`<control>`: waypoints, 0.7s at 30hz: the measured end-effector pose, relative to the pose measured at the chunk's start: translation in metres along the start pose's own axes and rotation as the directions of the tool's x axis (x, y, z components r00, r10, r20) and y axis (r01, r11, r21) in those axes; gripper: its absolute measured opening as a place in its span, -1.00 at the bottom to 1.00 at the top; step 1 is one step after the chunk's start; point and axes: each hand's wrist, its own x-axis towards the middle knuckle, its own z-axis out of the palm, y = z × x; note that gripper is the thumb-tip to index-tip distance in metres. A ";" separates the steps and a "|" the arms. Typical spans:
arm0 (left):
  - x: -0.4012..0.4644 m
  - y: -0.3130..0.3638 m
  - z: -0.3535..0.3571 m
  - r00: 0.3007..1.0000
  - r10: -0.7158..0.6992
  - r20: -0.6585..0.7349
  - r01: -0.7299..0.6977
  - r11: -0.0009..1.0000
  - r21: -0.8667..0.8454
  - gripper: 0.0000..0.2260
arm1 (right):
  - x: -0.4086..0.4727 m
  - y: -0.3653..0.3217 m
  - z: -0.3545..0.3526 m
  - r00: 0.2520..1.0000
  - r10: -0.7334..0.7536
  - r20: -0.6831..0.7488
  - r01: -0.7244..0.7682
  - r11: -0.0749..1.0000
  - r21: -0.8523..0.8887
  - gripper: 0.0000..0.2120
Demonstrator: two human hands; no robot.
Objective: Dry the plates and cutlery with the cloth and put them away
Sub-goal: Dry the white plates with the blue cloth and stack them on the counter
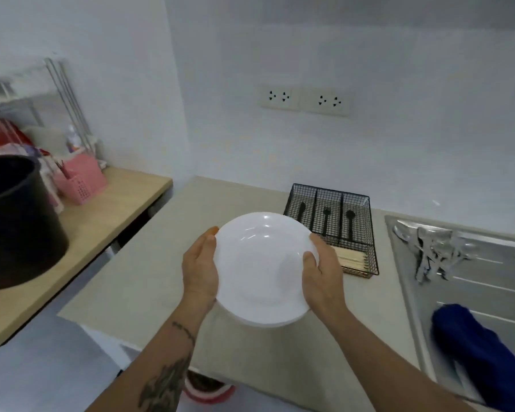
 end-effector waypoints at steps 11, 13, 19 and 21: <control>0.139 0.013 -0.065 0.986 -0.068 0.154 0.062 0.997 0.045 -0.82 | 0.031 -0.047 0.126 0.984 0.129 -0.118 -0.132 0.991 -0.014 -0.58; 0.157 0.011 -0.064 0.986 -0.079 0.146 0.073 0.996 0.046 -0.84 | 0.042 -0.047 0.140 0.981 0.154 -0.121 -0.158 0.987 -0.023 -0.58; 0.216 -0.018 -0.047 0.981 -0.126 0.145 0.115 0.990 0.083 -0.80 | 0.095 -0.037 0.169 0.970 0.219 -0.104 -0.228 0.970 -0.084 -0.58; 0.236 -0.030 -0.036 0.983 -0.121 0.135 0.109 0.989 0.098 -0.80 | 0.116 -0.028 0.180 0.969 0.225 -0.102 -0.236 0.966 -0.105 -0.57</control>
